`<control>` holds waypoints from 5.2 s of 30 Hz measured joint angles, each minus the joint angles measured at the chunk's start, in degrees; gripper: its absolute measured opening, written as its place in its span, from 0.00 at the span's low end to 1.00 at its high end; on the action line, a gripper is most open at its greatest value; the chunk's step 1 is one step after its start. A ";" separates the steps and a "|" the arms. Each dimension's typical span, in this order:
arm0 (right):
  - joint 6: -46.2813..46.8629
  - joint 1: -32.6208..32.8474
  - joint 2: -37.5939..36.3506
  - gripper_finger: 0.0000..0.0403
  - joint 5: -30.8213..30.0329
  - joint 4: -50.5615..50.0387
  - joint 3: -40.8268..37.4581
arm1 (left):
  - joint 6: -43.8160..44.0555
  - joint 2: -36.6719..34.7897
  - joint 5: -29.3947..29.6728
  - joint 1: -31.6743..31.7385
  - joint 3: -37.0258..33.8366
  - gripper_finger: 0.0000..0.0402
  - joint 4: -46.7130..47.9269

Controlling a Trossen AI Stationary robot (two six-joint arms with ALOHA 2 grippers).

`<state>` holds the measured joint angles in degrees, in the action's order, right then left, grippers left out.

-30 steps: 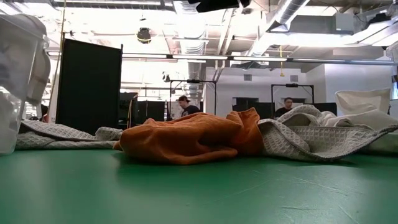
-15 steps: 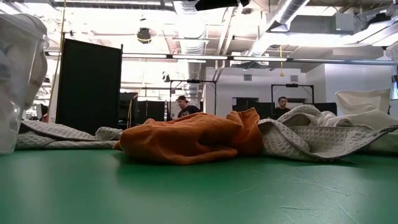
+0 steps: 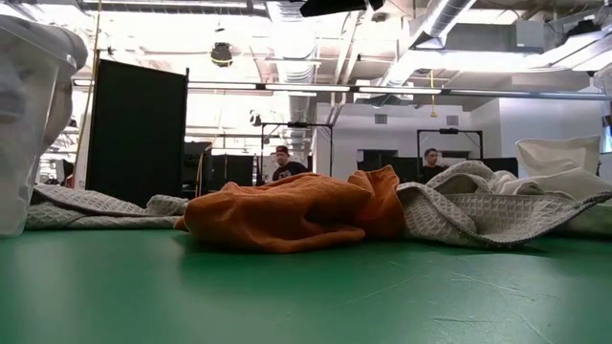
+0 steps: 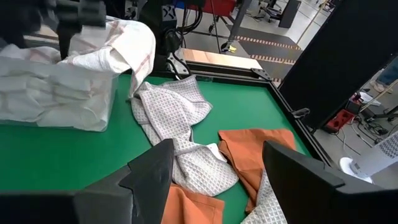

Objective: Sort towels by color in basket
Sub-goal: Put the white squared towel into the left transparent bin, then put the gray squared towel into the right transparent bin

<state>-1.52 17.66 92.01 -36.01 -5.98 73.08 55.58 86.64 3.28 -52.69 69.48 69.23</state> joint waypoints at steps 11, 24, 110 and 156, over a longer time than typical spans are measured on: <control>0.18 0.65 0.00 0.70 0.00 0.22 0.00 | 1.12 -0.03 0.03 -1.78 14.58 0.55 18.08; 0.61 0.65 0.02 0.70 -0.02 0.25 0.00 | -5.04 -3.52 17.71 0.47 13.82 0.48 20.81; 4.11 1.13 0.02 0.70 0.04 -2.56 0.00 | -15.07 -4.97 4.13 1.20 -6.53 0.39 7.00; 3.67 1.13 -0.63 0.70 0.04 -6.67 0.00 | -15.10 -4.66 8.83 -0.13 16.75 0.31 10.54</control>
<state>2.15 18.79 91.37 -35.97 -12.64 73.08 40.48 81.98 12.12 -52.82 86.23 79.78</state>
